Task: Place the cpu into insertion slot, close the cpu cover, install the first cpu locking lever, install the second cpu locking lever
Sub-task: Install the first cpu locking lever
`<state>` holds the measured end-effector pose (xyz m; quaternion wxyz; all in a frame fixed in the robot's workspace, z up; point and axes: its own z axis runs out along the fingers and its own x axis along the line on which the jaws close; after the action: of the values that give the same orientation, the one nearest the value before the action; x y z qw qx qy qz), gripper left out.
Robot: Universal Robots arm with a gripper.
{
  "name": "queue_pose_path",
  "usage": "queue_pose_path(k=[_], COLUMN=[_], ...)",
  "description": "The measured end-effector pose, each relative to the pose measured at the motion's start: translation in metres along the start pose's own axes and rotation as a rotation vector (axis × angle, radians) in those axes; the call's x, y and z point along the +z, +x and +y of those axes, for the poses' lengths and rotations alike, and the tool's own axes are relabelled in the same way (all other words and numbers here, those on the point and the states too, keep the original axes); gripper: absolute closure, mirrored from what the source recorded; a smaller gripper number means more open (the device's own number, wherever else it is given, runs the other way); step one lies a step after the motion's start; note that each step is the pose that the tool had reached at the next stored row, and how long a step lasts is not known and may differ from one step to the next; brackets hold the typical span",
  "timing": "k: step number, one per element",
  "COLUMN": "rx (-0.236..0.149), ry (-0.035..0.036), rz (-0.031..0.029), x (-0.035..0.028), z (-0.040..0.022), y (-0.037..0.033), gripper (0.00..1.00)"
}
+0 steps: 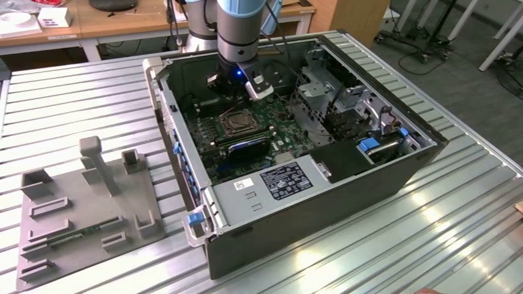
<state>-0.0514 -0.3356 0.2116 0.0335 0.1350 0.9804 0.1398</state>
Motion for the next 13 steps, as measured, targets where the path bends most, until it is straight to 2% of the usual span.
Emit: queue_pose_path(k=[13], rx=[0.000], ry=[-0.0002], rz=[0.0000], x=[0.0025], z=[-0.0004], y=[-0.0010], gripper=[0.90])
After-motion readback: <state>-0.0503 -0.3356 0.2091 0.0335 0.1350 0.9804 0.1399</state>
